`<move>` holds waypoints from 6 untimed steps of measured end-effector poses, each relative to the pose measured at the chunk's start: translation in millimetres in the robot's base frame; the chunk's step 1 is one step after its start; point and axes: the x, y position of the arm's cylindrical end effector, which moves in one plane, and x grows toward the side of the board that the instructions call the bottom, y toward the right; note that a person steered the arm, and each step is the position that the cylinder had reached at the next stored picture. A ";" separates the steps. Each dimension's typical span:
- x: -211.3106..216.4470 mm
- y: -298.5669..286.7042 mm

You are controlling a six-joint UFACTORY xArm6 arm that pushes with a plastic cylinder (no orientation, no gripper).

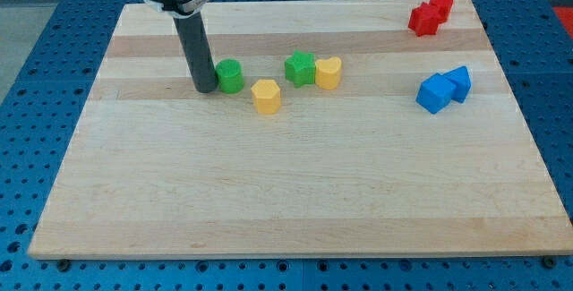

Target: Push the green circle into the green star

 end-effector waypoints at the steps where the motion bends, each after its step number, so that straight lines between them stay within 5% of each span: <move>1: -20.6 0.7; 6: -36.0 64.9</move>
